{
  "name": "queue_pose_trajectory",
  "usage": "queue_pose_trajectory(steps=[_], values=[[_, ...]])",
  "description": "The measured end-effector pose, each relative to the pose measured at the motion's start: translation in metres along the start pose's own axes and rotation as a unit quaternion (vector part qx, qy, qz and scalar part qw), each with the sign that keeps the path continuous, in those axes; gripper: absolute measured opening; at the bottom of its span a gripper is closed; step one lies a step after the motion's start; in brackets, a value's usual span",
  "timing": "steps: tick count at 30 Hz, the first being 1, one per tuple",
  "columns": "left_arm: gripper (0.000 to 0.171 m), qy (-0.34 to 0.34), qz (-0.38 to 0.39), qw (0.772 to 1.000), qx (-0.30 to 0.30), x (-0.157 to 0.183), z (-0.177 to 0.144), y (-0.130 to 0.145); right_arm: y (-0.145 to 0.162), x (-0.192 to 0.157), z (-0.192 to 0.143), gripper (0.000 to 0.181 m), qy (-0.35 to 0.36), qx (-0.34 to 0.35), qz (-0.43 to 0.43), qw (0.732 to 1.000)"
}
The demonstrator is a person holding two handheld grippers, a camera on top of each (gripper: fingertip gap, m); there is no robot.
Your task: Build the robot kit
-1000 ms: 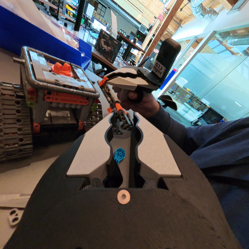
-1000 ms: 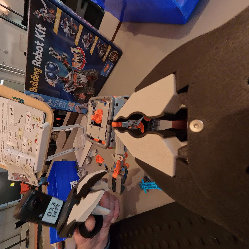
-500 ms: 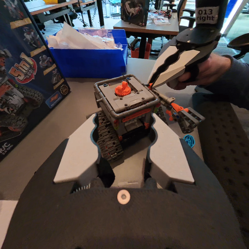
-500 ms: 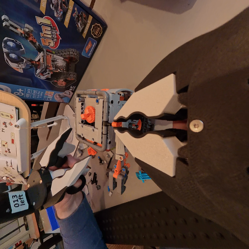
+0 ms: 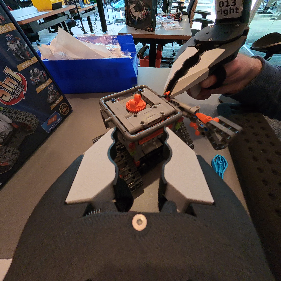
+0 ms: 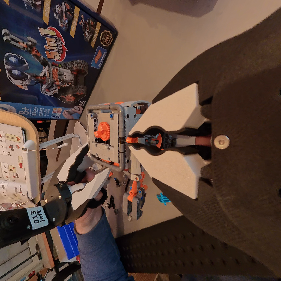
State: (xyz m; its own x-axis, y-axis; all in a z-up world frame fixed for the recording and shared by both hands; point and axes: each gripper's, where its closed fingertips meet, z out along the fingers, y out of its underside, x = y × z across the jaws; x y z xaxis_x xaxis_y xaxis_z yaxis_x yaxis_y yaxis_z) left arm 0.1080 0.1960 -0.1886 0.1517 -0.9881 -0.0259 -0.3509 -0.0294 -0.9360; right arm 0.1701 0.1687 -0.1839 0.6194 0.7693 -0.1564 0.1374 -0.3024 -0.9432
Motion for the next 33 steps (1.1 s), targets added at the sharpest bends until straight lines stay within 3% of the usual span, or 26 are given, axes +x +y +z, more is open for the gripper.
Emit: queue_pose_trajectory(steps=[13, 21, 33], values=[[0.045, -0.018, 0.037, 0.999, -0.001, -0.005, 0.003, 0.000, -0.002, 0.012, 0.001, 0.003, 0.023, -0.041, -0.039, 0.998], [0.043, -0.008, 0.062, 0.998, -0.015, -0.008, 0.004, 0.000, -0.001, 0.015, 0.001, 0.002, -0.013, -0.124, -0.093, 0.988], [0.043, -0.013, 0.075, 0.997, -0.019, -0.010, 0.007, 0.000, 0.001, 0.014, 0.002, 0.002, -0.074, -0.257, -0.086, 0.960]])
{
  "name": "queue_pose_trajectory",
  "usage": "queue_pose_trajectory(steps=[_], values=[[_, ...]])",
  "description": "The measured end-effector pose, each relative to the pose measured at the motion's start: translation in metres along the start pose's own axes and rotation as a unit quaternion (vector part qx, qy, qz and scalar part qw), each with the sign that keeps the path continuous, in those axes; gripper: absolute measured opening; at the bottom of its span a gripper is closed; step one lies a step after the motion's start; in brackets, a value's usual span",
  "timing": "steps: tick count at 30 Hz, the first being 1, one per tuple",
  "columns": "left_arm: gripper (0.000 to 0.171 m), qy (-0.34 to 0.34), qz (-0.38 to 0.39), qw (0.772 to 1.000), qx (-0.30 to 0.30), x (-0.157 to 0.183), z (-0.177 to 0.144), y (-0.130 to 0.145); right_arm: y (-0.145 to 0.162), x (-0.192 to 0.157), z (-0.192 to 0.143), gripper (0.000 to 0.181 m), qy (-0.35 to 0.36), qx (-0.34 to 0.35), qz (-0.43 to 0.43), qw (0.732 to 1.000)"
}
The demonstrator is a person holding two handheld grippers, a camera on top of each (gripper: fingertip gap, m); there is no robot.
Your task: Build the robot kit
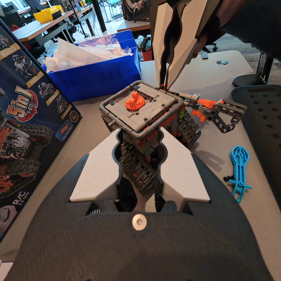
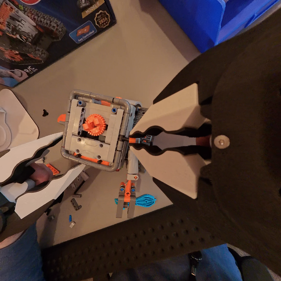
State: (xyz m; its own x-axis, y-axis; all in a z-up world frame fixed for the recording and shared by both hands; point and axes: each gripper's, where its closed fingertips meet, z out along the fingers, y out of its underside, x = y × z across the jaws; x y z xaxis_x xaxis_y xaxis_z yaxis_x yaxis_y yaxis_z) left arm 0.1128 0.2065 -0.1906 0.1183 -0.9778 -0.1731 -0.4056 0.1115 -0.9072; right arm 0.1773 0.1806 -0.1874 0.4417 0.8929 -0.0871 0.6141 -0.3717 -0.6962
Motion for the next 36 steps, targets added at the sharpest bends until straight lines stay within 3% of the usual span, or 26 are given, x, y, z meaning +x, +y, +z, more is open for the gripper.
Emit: queue_pose_trajectory(steps=[13, 27, 36], values=[[0.042, -0.016, 0.020, 1.000, -0.008, 0.010, 0.002, -0.002, 0.004, -0.005, -0.009, 0.003, 0.023, 0.047, 0.028, 0.998], [0.036, -0.049, 0.071, 0.996, -0.027, 0.016, 0.007, -0.003, 0.014, 0.008, -0.013, 0.002, 0.069, -0.100, -0.042, 0.992], [0.037, -0.056, 0.078, 0.995, -0.030, 0.016, 0.009, -0.004, 0.016, 0.009, -0.012, 0.002, 0.081, -0.211, -0.089, 0.970]])
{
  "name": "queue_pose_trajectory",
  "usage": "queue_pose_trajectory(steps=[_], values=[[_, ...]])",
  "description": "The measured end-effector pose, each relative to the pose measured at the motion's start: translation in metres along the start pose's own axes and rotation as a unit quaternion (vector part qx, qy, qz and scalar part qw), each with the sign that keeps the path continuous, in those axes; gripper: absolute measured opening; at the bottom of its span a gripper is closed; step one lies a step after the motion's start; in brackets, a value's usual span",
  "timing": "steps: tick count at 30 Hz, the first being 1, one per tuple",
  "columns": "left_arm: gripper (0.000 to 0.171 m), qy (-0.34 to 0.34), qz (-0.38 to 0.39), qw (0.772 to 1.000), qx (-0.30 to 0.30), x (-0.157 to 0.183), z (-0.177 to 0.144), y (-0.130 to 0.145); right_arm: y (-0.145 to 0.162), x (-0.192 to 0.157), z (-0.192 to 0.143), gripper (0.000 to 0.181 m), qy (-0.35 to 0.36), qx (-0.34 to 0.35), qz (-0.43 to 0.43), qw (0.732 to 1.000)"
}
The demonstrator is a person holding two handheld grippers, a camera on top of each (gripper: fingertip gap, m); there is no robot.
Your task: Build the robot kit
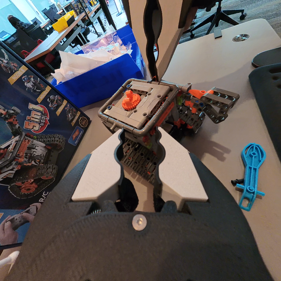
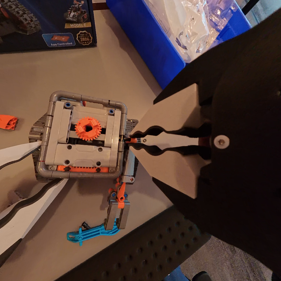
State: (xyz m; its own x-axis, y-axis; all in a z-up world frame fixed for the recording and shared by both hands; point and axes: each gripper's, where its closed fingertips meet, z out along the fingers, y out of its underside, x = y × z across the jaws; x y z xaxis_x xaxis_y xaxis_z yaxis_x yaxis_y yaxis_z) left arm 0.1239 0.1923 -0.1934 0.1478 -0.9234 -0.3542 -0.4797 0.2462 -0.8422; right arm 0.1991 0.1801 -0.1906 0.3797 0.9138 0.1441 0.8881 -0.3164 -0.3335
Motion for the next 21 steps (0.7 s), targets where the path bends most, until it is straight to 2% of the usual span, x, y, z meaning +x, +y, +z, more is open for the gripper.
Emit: queue_pose_trajectory(steps=[3, 6, 13, 21], values=[[0.037, -0.001, 0.001, 1.000, -0.002, 0.0000, -0.0004, 0.0002, -0.0009, 0.0001, -0.0001, 0.002, -0.008, 0.003, 0.001, 1.000], [0.037, -0.002, 0.001, 1.000, -0.001, -0.0001, -0.0004, 0.0004, -0.0014, 0.0004, -0.0002, 0.002, -0.020, 0.039, 0.018, 0.999], [0.038, 0.002, -0.005, 1.000, 0.000, -0.0007, -0.0007, 0.0013, -0.0019, 0.0022, -0.0003, 0.004, -0.026, 0.183, 0.061, 0.981], [0.040, 0.003, -0.014, 1.000, 0.005, 0.0003, 0.0000, 0.0012, -0.0023, 0.0020, -0.0009, 0.004, -0.009, 0.329, 0.077, 0.941]])
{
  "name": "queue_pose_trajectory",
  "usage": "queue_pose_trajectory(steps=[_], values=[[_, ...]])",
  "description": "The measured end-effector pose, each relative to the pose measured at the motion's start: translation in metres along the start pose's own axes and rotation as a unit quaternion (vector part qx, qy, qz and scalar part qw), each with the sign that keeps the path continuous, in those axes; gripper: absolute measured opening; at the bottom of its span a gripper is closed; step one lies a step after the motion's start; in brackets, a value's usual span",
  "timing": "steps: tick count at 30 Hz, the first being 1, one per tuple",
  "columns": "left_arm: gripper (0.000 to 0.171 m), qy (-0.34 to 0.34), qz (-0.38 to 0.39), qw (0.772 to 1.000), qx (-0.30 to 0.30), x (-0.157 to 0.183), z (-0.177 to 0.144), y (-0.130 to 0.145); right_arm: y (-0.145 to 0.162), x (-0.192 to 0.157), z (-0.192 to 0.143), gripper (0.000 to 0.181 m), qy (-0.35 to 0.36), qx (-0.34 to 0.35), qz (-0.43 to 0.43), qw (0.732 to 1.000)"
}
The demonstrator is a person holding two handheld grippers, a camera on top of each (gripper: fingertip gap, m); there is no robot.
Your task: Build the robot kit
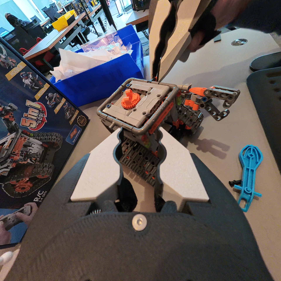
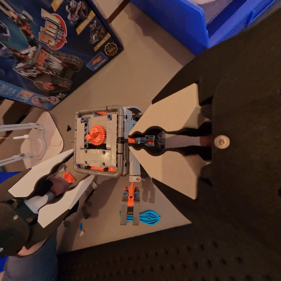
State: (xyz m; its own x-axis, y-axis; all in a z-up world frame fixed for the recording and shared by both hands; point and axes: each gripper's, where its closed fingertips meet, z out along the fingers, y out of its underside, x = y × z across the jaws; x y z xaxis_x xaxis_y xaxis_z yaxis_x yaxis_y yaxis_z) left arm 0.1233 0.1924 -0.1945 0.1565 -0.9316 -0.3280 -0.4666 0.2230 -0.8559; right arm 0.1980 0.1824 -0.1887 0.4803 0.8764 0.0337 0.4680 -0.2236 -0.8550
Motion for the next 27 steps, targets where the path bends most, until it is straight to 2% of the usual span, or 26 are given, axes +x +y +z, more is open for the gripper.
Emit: queue_pose_trajectory(steps=[5, 11, 13, 16, 18, 21, 24, 26, 27], values=[[0.040, -0.001, -0.001, 1.000, 0.004, 0.000, 0.000, 0.000, 0.000, -0.001, -0.003, 0.004, 0.005, 0.057, 0.005, 0.998], [0.041, 0.004, -0.002, 1.000, 0.003, 0.001, 0.000, -0.001, 0.003, -0.001, -0.006, 0.004, 0.007, 0.065, 0.014, 0.998], [0.048, 0.004, 0.007, 1.000, 0.001, 0.002, -0.002, -0.003, 0.004, -0.004, -0.008, 0.004, 0.005, 0.064, 0.009, 0.998], [0.049, -0.008, 0.040, 0.999, 0.028, 0.007, -0.014, -0.021, 0.003, -0.006, -0.012, 0.004, 0.015, 0.067, 0.006, 0.998], [0.053, 0.000, 0.051, 0.998, 0.035, 0.021, -0.022, -0.037, 0.004, -0.005, -0.013, 0.004, 0.027, 0.060, 0.018, 0.998], [0.069, 0.042, 0.072, 0.995, 0.049, 0.070, -0.028, -0.065, 0.005, -0.005, -0.014, 0.004, 0.037, 0.056, 0.040, 0.997], [0.085, 0.021, 0.159, 0.987, -0.001, 0.104, -0.008, -0.052, 0.005, -0.006, -0.013, 0.004, 0.040, 0.055, 0.057, 0.996], [0.080, -0.029, 0.179, 0.983, -0.021, 0.101, 0.008, -0.038, 0.005, -0.008, -0.012, 0.004, 0.034, 0.057, 0.067, 0.996], [0.069, -0.045, 0.180, 0.983, -0.018, 0.098, 0.014, -0.035, 0.005, -0.009, -0.011, 0.004, 0.034, 0.058, 0.071, 0.995]])
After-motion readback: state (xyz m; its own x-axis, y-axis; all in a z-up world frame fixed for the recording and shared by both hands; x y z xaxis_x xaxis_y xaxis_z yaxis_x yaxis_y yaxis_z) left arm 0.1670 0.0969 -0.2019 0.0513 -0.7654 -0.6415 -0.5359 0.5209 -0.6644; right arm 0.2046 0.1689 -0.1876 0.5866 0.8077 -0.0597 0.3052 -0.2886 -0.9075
